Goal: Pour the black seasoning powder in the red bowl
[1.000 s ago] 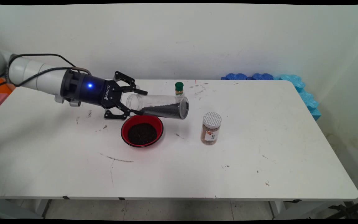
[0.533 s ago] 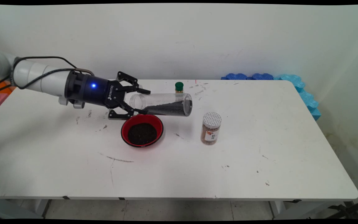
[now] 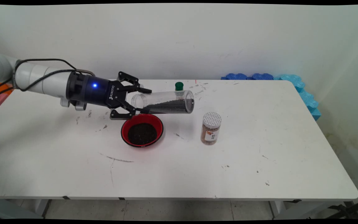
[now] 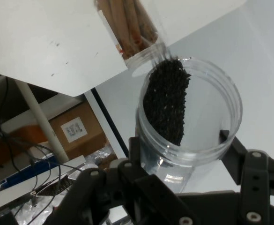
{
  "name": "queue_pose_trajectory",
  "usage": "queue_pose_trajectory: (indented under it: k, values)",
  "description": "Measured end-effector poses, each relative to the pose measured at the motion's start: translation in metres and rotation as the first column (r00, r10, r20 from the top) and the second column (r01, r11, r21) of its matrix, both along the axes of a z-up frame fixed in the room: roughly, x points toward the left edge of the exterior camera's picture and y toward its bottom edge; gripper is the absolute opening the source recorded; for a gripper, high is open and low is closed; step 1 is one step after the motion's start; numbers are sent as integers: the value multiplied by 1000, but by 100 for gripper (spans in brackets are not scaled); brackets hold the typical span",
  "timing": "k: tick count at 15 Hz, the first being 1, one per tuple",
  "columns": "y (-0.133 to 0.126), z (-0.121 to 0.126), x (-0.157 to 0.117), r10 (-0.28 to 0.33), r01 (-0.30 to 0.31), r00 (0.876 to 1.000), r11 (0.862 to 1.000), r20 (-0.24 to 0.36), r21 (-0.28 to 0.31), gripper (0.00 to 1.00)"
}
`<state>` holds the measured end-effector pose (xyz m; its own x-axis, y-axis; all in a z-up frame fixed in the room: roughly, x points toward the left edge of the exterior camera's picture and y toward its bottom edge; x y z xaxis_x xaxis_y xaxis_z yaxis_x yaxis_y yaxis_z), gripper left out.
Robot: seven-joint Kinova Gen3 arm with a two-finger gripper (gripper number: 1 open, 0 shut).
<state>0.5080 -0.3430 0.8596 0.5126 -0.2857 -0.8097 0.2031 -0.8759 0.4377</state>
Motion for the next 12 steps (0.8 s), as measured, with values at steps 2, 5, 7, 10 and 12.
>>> queue_pose_trajectory:
  k: [2,5,7,10,12]
  values:
    - [0,-1,1,4,-4,1000,1000,-9,4,0]
    - [1,-2,1,8,-8,1000,1000,-20,6,0]
    - [1,-2,1,11,-11,1000,1000,-27,8,0]
    - [2,-3,2,15,-15,999,1000,-37,11,0]
    - [2,-3,1,19,-19,999,1000,-44,14,0]
